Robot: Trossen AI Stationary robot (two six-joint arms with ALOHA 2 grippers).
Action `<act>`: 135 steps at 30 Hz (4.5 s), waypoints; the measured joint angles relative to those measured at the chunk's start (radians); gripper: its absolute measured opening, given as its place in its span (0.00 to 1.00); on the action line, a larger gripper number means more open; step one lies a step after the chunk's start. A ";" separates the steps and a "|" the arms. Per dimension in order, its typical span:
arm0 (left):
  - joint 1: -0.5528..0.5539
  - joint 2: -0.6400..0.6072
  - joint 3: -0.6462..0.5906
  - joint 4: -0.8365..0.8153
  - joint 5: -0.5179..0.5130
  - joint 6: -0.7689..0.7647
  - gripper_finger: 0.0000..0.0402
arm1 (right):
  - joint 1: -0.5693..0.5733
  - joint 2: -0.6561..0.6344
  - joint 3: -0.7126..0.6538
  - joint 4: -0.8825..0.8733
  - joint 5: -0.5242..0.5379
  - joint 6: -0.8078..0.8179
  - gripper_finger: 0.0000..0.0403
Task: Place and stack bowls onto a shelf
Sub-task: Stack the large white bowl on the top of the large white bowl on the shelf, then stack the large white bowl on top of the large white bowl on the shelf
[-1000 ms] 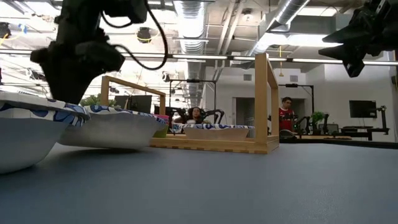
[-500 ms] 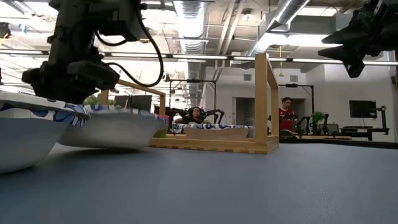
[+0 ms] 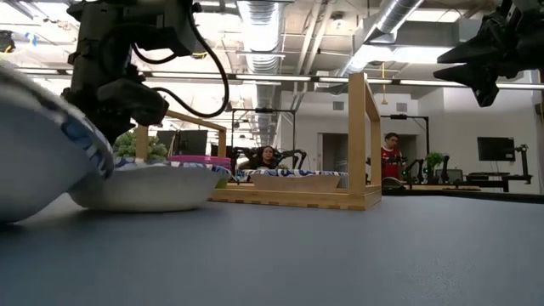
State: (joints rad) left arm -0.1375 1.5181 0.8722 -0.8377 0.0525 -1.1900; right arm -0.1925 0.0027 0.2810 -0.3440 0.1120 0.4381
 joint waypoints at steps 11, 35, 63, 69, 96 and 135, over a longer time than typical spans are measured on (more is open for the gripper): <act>0.000 0.000 0.037 0.021 0.022 -0.023 0.00 | 0.000 0.000 0.000 0.000 0.001 -0.001 0.42; 0.109 0.000 0.360 0.017 -0.067 0.070 0.00 | 0.000 0.000 -0.001 -0.052 0.001 0.006 0.42; 0.420 0.058 0.502 0.149 -0.201 0.114 0.00 | 0.000 0.000 -0.001 -0.052 0.005 0.025 0.42; 0.425 0.134 0.502 0.160 -0.160 0.124 0.00 | -0.001 0.000 -0.001 -0.061 0.021 0.025 0.42; 0.425 0.269 0.501 0.211 -0.040 0.132 0.00 | -0.002 0.000 -0.001 -0.068 0.021 0.024 0.42; 0.426 0.269 0.501 0.206 -0.082 0.315 0.34 | -0.002 0.000 0.000 -0.098 0.021 0.025 0.42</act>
State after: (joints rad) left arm 0.2882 1.7870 1.3735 -0.6319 -0.0299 -0.8745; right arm -0.1944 0.0025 0.2806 -0.4419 0.1326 0.4629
